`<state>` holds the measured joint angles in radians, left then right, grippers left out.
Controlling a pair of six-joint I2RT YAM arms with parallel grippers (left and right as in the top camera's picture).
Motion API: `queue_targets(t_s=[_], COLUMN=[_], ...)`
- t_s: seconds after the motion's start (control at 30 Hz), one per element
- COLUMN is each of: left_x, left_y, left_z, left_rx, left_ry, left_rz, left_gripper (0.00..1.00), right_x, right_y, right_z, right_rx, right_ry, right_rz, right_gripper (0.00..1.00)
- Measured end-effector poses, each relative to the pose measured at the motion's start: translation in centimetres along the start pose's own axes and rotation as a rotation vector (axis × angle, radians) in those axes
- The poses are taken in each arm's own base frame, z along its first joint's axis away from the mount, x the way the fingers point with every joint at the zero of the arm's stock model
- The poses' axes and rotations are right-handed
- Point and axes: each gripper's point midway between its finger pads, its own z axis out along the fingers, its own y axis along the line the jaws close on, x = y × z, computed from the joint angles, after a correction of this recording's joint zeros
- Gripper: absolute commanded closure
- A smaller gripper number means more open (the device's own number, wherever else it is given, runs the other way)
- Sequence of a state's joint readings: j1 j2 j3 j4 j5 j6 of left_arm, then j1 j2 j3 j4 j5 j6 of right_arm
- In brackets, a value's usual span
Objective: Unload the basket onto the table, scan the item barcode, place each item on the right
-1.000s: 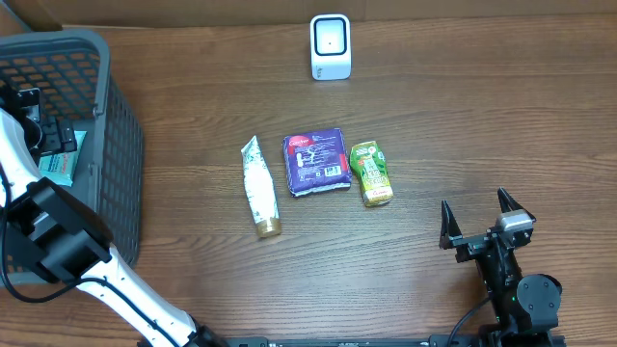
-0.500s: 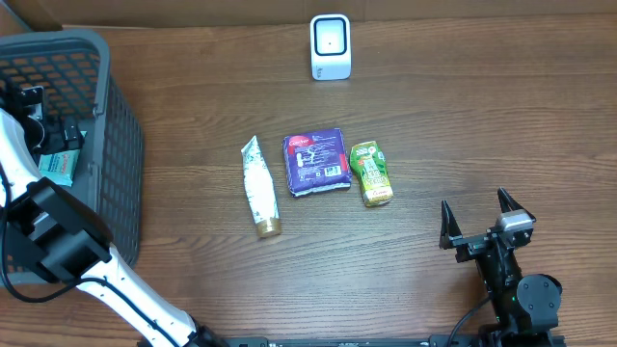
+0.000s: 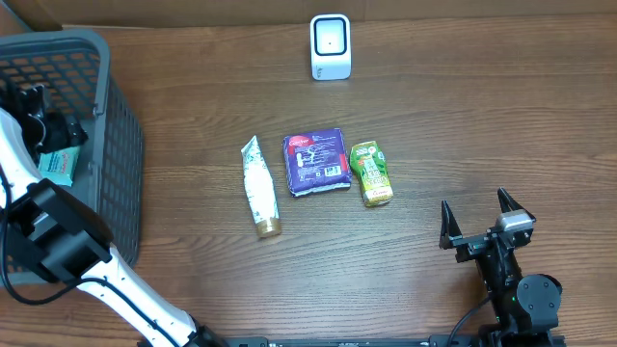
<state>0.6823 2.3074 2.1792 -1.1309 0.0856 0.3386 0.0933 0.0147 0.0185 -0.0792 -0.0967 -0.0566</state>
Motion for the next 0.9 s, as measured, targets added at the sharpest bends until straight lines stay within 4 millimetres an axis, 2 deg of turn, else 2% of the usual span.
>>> queue_targets(t_s=[0.13,0.27,0.37,0.5,0.6,0.67,0.77,0.83,0.9], left_x=[-1.8,-2.7,-2.9,-3.2,-1.6,0.1,1.9,2.7,3.6], left_y=[0.1,-0.5,-1.0,-1.9,-3.3,-4.2,-5.5,-6.0,-6.4], left_z=[-2.1,-4.6,-8.1,-14.6,-18.7,-20.4,-21.1,-20.2,-18.4], left_rx=[-0.007,0.004,0.007,0.021,0.051,0.069,0.103,0.116,0.128], left_ry=[-0.064,-0.113,-0.159,-0.264,-0.274,-0.247,-0.190,-0.147,-0.087], left_rz=[-0.019,-0.083,-0.140,-0.239,-0.293,-0.317,-0.341,-0.348,-0.350], left_gripper=[0.12,0.10,0.09,0.09,0.10,0.10,0.14,0.16,0.18], right_x=[0.0,0.0,0.0,0.0,0.0,0.0,0.0,0.0,0.0], right_y=[0.0,0.0,0.0,0.0,0.0,0.0,0.0,0.0,0.0], right_z=[0.0,0.0,0.0,0.0,0.0,0.0,0.0,0.0,0.0], right_rx=[0.000,0.000,0.000,0.000,0.000,0.000,0.000,0.000,0.000], right_ry=[0.000,0.000,0.000,0.000,0.000,0.000,0.000,0.000,0.000], right_rz=[0.000,0.000,0.001,0.000,0.000,0.000,0.001,0.001,0.000], right_gripper=[0.00,0.00,0.00,0.00,0.00,0.00,0.00,0.00,0.00])
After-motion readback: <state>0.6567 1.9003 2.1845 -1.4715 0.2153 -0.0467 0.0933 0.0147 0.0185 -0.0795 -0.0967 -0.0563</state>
